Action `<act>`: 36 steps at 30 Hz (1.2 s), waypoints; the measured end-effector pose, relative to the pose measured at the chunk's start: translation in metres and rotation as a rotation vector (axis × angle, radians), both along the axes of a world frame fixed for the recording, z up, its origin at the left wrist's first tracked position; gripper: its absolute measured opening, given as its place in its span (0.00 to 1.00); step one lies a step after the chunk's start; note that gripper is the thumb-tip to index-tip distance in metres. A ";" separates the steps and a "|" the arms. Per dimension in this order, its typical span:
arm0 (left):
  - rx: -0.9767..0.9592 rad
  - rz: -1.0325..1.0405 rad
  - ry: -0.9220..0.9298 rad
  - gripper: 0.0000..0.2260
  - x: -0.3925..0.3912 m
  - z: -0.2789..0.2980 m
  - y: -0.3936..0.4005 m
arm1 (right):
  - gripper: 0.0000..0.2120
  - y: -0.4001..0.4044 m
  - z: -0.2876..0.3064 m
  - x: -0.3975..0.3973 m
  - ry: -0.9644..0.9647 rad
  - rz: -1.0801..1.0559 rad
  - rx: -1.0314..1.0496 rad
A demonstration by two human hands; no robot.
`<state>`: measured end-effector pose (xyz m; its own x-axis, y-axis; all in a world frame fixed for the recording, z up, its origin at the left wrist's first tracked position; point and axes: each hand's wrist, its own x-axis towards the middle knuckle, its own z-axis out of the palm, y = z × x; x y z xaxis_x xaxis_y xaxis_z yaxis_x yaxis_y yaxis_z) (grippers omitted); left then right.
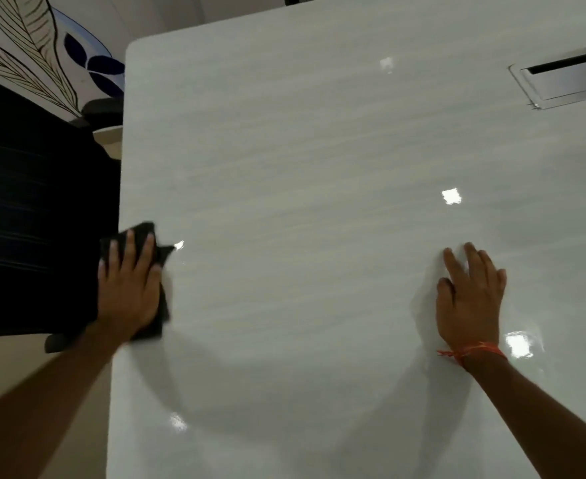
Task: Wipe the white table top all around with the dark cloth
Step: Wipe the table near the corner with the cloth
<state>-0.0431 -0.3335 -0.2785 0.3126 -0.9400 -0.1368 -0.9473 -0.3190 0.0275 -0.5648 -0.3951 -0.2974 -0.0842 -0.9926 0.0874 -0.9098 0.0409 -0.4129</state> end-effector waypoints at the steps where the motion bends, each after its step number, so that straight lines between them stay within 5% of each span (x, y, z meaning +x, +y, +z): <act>1: -0.005 0.030 0.007 0.30 0.006 -0.002 -0.037 | 0.27 0.000 -0.001 0.000 0.003 0.003 -0.009; 6: -0.129 -0.160 0.051 0.33 -0.106 -0.013 -0.155 | 0.26 -0.001 -0.005 -0.001 -0.011 0.013 -0.048; 9: -0.240 -0.526 0.098 0.27 -0.220 -0.013 -0.101 | 0.27 0.002 -0.005 -0.004 -0.021 0.020 -0.038; 12: -0.146 -0.772 0.176 0.26 -0.253 -0.004 0.006 | 0.27 0.002 -0.003 -0.004 -0.046 0.032 -0.029; 17: -0.046 -0.393 0.067 0.27 -0.121 0.000 0.082 | 0.27 0.001 -0.001 -0.002 -0.029 0.014 -0.021; 22: -0.080 -0.080 0.031 0.29 -0.077 -0.008 -0.045 | 0.28 -0.001 -0.004 -0.002 0.004 -0.001 -0.030; 26: -0.160 -0.191 0.081 0.30 -0.192 -0.019 -0.137 | 0.27 0.001 -0.005 -0.003 0.022 0.002 -0.026; 30: -0.206 -0.619 0.146 0.26 -0.313 -0.016 -0.054 | 0.27 0.001 -0.004 -0.003 0.005 0.013 -0.006; 33: -0.128 -0.669 0.210 0.27 -0.300 -0.004 0.027 | 0.27 0.001 -0.002 -0.004 -0.011 0.006 0.006; 36: -0.108 -0.603 0.145 0.27 -0.219 -0.007 0.029 | 0.28 0.001 0.000 -0.002 -0.034 0.002 0.009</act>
